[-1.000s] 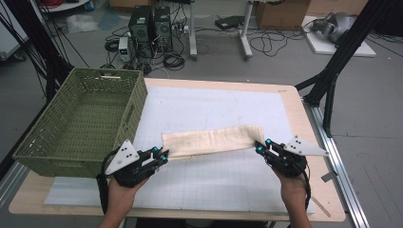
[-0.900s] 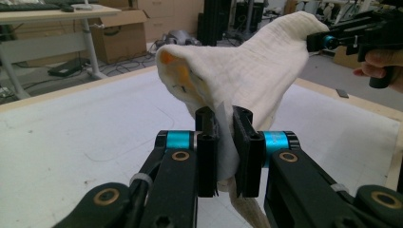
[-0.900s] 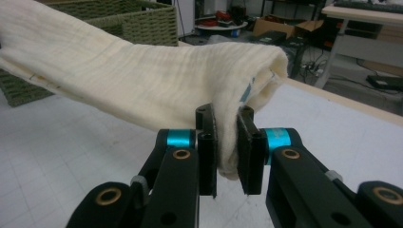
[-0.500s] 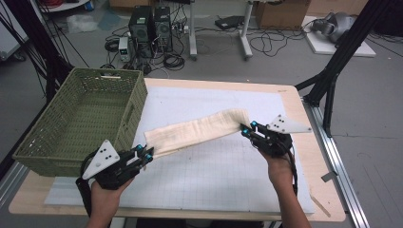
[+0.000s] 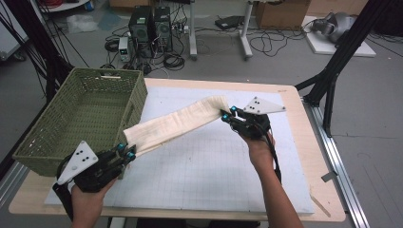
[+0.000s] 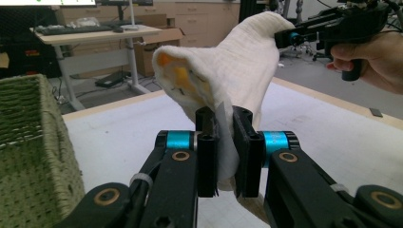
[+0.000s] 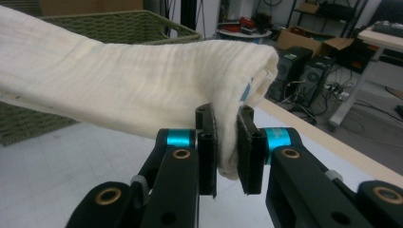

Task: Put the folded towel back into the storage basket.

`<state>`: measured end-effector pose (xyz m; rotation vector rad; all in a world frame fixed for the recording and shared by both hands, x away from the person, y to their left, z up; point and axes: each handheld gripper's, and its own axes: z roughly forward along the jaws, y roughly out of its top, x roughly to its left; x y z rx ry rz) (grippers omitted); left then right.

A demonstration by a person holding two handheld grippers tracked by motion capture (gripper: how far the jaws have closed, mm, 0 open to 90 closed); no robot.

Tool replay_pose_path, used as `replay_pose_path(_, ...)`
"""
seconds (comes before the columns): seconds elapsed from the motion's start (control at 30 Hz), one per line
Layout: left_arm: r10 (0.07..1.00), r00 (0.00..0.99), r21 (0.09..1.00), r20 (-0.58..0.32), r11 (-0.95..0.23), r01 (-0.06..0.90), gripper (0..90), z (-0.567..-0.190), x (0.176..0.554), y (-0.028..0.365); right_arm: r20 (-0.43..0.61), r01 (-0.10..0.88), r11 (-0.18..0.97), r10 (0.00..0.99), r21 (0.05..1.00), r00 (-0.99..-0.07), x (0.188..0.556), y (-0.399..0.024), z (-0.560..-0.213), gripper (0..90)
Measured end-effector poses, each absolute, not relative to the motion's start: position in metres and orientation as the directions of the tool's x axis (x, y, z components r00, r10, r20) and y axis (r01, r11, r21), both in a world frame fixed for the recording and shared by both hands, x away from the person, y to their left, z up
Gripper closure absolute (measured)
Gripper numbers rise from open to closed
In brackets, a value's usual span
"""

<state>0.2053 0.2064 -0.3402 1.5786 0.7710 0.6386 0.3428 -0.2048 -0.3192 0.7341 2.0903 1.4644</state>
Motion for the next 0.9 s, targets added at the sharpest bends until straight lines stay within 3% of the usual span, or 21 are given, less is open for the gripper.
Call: replay_pose_path(0.9, 0.864, 0.504, 0.993, 0.003, -0.062, 0.1, 81.3, -0.329, 0.193, 0.254, -0.111, 0.105, 0.321, 0.587, 0.941, -0.802, 0.407, -0.106, -0.296, 80.8)
